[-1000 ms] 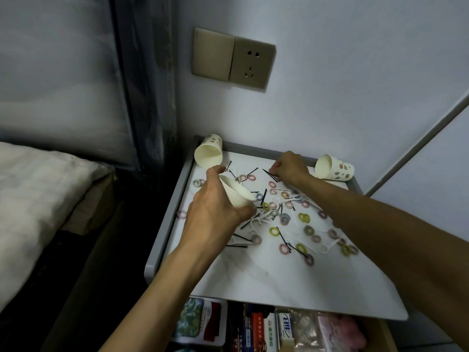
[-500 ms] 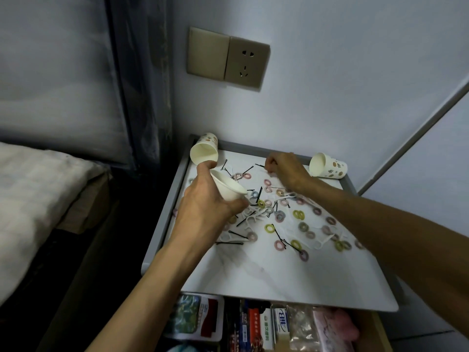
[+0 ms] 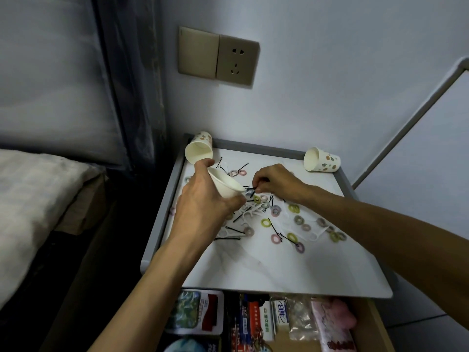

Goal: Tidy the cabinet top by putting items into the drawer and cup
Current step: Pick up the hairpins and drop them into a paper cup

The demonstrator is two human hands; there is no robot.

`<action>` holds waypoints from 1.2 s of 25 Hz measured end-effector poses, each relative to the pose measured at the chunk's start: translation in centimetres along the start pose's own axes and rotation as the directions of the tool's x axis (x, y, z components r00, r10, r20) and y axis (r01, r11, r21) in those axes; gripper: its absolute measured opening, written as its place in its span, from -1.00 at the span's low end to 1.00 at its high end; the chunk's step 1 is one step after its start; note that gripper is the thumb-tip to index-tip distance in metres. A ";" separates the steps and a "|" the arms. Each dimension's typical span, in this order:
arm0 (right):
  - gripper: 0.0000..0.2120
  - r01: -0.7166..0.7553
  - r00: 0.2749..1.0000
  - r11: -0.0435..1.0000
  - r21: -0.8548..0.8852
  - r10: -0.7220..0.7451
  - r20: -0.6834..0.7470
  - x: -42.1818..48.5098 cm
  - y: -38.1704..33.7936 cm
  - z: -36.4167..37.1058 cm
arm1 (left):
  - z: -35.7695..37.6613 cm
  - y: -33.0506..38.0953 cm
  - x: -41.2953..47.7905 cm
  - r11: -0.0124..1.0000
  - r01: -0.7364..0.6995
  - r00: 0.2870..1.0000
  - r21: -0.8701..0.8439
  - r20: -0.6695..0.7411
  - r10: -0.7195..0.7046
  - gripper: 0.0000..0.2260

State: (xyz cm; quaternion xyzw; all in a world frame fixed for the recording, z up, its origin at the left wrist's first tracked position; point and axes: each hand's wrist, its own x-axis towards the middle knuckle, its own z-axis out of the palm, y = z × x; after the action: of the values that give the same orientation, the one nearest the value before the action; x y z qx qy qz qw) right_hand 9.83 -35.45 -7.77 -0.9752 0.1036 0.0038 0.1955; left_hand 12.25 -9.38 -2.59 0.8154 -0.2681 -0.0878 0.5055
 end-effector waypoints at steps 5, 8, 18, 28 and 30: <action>-0.96 0.023 1.000 0.991 -0.133 -0.022 0.010 0.1 0.0 0.0 | 0.0 -0.2 0.2 1.000 0.005 1.000 -0.014 -0.003 -0.006 -0.22; -0.98 -0.001 1.000 0.995 -0.103 0.000 -0.011 -0.1 -0.1 -0.4 | 0.0 -0.1 0.3 1.000 0.015 1.000 -0.014 0.000 -0.015 -0.21; -0.95 0.093 0.979 0.974 0.209 -0.050 -0.199 -2.8 -7.1 -7.2 | 0.9 0.2 0.0 0.999 0.006 1.000 -0.049 0.030 -0.005 -0.22; -0.97 -0.105 0.948 0.958 0.266 0.177 -0.263 -5.5 -6.2 -7.4 | 2.4 1.2 -0.6 0.997 -0.002 1.000 -0.072 0.031 0.004 -0.21; -0.94 -0.390 0.897 0.908 0.151 0.412 -0.159 -6.0 -2.1 -5.5 | 2.3 1.1 -0.6 0.997 -0.005 1.000 -0.077 0.025 0.007 -0.22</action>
State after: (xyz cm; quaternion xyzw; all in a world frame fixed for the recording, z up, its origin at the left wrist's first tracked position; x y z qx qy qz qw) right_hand 4.21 -34.42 -1.58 -0.9158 0.3205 -0.0537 0.2359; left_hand 10.44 -11.24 -2.76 0.7935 -0.2735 -0.1066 0.5331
